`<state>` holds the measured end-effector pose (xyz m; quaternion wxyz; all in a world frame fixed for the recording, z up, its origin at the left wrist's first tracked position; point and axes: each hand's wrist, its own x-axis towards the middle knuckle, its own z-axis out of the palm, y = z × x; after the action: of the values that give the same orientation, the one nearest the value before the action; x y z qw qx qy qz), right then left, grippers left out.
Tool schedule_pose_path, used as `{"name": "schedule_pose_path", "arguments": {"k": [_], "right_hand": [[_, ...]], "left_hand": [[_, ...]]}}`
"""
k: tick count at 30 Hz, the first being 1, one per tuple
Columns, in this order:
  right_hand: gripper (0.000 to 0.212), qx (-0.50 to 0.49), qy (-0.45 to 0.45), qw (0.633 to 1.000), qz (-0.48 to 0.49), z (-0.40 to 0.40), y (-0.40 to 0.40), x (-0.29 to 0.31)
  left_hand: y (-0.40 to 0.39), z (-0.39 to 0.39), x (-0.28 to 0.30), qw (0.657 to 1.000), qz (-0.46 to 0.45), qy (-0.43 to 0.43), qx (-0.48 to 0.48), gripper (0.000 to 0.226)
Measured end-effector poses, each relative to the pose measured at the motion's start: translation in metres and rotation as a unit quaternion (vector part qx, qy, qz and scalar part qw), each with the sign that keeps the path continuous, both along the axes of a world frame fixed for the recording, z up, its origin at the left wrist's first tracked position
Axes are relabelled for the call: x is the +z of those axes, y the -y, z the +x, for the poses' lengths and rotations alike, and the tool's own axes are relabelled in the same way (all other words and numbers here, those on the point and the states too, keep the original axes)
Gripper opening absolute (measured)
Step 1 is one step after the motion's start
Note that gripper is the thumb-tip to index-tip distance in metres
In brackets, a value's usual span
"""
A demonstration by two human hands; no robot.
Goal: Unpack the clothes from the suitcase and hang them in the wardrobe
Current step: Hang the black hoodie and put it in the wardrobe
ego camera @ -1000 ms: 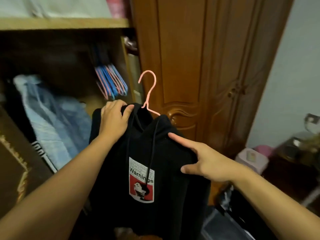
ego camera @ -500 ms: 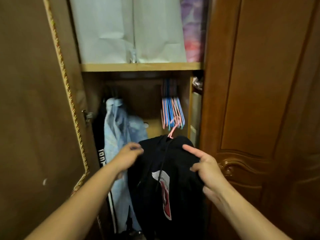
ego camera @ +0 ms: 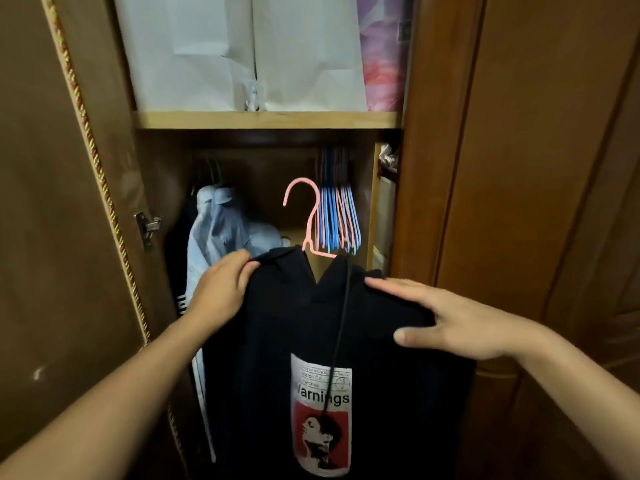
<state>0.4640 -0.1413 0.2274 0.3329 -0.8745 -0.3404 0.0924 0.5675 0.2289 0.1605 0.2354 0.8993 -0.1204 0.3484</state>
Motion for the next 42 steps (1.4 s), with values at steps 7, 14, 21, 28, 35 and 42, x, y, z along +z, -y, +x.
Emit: {"name": "schedule_pose_path", "arguments": {"k": [7, 14, 21, 28, 35, 42], "right_hand": [[0.059, -0.064, 0.135, 0.989, -0.011, 0.006, -0.040, 0.008], [0.060, -0.150, 0.094, 0.979, 0.103, 0.038, -0.069, -0.002], [0.059, -0.251, 0.138, 0.958, 0.015, 0.073, -0.067, 0.039], [0.064, -0.228, 0.117, 0.964, -0.075, 0.095, -0.128, -0.011], [0.058, -0.249, 0.115, 0.962, -0.011, 0.126, -0.150, -0.004], [0.052, -0.242, 0.125, 0.961, 0.041, 0.213, -0.199, 0.034]], "left_hand": [[-0.001, 0.012, 0.046, 0.997, 0.045, 0.058, -0.032, 0.029], [-0.025, 0.023, 0.082, 0.990, 0.080, -0.056, 0.104, 0.048], [-0.080, 0.007, 0.077, 0.928, 0.265, 0.055, 0.257, 0.069], [-0.078, 0.006, 0.059, 0.850, 0.412, -0.010, 0.328, 0.052], [-0.079, 0.005, 0.058, 0.838, 0.438, -0.009, 0.325, 0.049], [-0.084, -0.010, 0.112, 0.787, 0.450, 0.050, 0.418, 0.048]]}}
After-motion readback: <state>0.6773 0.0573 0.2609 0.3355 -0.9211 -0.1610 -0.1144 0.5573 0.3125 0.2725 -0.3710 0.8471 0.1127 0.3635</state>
